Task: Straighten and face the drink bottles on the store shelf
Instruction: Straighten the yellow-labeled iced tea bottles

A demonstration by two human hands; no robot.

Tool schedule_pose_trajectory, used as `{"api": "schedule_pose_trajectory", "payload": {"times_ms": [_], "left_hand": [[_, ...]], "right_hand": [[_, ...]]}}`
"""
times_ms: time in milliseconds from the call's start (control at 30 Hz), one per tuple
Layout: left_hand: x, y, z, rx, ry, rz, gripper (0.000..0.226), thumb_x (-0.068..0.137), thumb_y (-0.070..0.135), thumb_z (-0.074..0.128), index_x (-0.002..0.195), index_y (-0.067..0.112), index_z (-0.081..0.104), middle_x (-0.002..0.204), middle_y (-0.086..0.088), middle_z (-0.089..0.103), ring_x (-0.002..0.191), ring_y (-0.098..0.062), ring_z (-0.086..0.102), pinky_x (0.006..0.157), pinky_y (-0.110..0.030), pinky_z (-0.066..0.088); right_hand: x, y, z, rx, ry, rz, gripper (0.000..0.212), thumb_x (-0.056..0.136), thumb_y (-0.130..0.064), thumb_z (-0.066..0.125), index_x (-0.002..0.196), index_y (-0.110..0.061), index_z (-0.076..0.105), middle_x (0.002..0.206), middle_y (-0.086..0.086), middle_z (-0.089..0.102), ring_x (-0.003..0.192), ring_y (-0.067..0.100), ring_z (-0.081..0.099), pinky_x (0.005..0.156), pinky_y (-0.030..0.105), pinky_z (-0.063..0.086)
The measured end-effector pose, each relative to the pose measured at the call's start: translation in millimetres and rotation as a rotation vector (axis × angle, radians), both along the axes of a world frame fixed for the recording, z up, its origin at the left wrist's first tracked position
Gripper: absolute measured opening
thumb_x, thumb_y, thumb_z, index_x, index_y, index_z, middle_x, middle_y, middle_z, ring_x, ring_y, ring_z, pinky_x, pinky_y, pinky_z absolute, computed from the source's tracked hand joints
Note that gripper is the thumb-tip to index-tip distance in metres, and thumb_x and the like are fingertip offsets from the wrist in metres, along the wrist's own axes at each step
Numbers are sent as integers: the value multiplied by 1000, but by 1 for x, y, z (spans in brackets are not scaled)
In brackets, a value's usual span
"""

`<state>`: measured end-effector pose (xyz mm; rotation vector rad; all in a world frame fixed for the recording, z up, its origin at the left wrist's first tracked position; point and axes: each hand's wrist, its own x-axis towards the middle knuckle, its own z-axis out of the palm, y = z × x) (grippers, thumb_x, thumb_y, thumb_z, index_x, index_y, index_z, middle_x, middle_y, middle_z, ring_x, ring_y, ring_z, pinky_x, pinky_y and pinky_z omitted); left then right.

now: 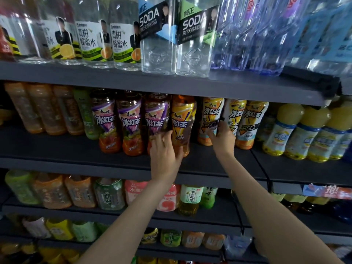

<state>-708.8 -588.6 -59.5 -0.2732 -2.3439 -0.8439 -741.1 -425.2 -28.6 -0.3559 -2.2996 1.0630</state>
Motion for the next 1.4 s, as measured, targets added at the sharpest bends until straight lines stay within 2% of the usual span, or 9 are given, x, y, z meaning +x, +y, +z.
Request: {"api": "schedule_pose_trajectory", "payload": {"times_ms": [167,300,633,800,967,1067,1200,1333,1400], "left_hand": [[-9,28,-1,-55,-192,170,70,90,45,53,143,8,26,137,-13,34,127,-28,31,100,-39,28],[-15,40,-7,-58,-195,269,66,83,31,68,135,4,38,128,-16,44,121,-34,41,96,-46,34],[-9,50,-12,126,-179,281,60,90,24,59,140,6,31,136,-13,36,126,-28,35,99,-40,31],[29,58,-22,240,-58,83,44,87,3,56,128,8,44,128,-11,43,118,-24,43,94,-29,35],[48,58,-21,352,-390,-312,51,88,15,62,134,13,40,126,-2,45,117,-13,46,97,-24,38],[51,50,-6,389,-601,-422,49,86,19,66,130,16,44,125,-2,54,117,-18,52,102,-34,42],[69,39,9,441,-655,-502,45,81,19,71,118,25,45,102,16,57,97,0,57,80,-9,44],[89,32,13,498,-596,-472,51,78,22,74,122,19,49,114,2,61,108,-14,58,92,-26,46],[97,26,17,485,-575,-482,43,77,23,74,114,23,51,108,5,63,99,-7,60,85,-21,49]], "right_hand": [[-26,-9,1,25,-109,-56,64,88,-25,66,135,1,33,132,17,50,122,33,48,90,39,44],[-45,-15,-1,128,-162,-138,64,86,-25,67,133,-1,31,138,17,39,132,31,34,101,39,37],[-24,5,-13,136,-48,46,64,84,-38,67,125,1,39,127,20,46,121,37,41,97,42,36],[17,19,-12,150,-42,194,66,77,-34,74,122,1,40,119,18,50,114,36,48,91,46,44],[57,32,12,26,-162,419,88,71,-20,82,136,-3,26,103,7,52,91,22,53,56,22,38],[82,34,26,-61,-202,541,92,76,-14,79,144,-7,17,110,-3,42,97,9,41,65,16,38],[111,31,36,-286,-238,656,72,77,-5,76,132,-15,30,97,-17,43,92,0,43,65,1,43],[115,21,43,-455,-126,559,63,75,-23,80,125,-15,42,117,0,61,107,16,60,94,41,52],[118,15,45,-471,-98,480,69,71,-32,82,126,-16,44,118,1,61,109,20,59,95,45,50]]}}
